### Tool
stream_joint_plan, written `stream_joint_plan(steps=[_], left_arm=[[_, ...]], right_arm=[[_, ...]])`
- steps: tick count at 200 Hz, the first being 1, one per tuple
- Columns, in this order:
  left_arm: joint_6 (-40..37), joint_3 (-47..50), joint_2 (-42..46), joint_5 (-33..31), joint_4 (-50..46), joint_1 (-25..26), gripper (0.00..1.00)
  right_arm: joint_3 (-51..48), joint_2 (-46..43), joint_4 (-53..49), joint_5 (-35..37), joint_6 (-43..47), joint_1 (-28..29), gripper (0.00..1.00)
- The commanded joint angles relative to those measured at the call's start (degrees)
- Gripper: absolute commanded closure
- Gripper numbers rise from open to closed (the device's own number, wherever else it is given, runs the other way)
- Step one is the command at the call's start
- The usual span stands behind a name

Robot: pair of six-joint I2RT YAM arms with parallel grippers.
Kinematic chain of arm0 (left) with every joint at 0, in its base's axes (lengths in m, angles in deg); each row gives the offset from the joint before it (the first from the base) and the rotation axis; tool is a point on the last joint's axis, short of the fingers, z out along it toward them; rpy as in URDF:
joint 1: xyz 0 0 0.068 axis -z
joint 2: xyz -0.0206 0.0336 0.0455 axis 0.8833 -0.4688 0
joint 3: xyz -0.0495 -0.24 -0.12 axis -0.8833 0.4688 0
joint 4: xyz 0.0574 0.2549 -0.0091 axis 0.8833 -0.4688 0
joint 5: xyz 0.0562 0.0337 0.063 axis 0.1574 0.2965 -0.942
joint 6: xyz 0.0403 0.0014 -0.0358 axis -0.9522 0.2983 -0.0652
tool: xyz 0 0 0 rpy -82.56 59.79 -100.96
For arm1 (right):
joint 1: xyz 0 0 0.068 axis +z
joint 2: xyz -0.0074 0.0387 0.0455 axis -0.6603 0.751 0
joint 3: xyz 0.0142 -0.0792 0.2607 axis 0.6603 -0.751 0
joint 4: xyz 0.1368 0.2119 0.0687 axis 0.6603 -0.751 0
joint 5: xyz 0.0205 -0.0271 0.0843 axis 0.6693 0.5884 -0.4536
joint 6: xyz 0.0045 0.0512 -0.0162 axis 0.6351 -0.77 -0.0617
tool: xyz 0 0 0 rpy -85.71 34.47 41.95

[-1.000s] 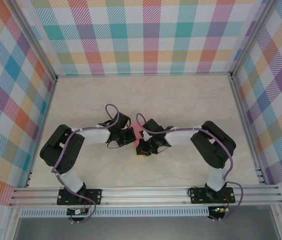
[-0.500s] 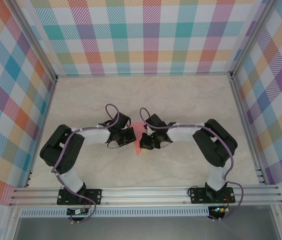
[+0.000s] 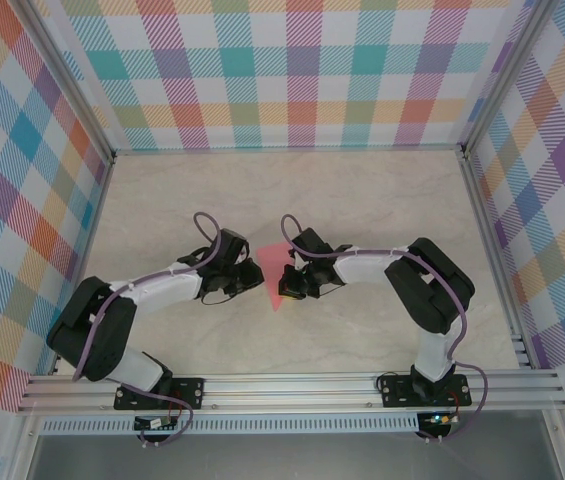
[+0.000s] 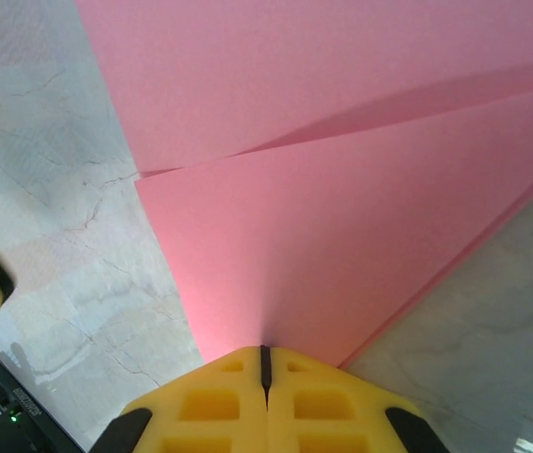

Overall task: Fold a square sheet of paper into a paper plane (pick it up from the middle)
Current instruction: Third fold the triangle at the center of the table.

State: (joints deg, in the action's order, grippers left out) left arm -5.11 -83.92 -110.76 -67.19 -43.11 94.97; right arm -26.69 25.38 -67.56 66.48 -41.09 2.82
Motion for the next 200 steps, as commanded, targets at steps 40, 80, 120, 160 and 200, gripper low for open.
stream_joint_plan(steps=[40, 80, 120, 160, 200], left_arm=[[5.8, 5.7, -1.7, 9.4, 10.3, 2.5, 1.00], [6.7, 6.6, -3.5, 10.4, 12.8, 3.3, 1.00], [6.8, 6.7, -3.5, 10.5, 12.8, 3.7, 1.00], [7.2, 6.7, -4.0, 10.8, 13.3, 4.6, 1.00], [7.5, 6.0, -6.1, 11.3, 14.4, 5.5, 1.00]], right_arm=[[-1.1, 0.6, 4.0, -4.4, -4.0, 0.5, 1.00], [-0.9, 0.5, 3.6, -4.5, -3.8, 0.5, 1.00], [-0.5, -0.4, 0.6, -1.6, -2.0, 0.4, 1.00], [-0.2, -1.3, -1.0, 0.0, -0.6, 0.0, 1.00], [-0.3, -0.7, -0.6, 0.1, -0.5, -0.5, 1.00]])
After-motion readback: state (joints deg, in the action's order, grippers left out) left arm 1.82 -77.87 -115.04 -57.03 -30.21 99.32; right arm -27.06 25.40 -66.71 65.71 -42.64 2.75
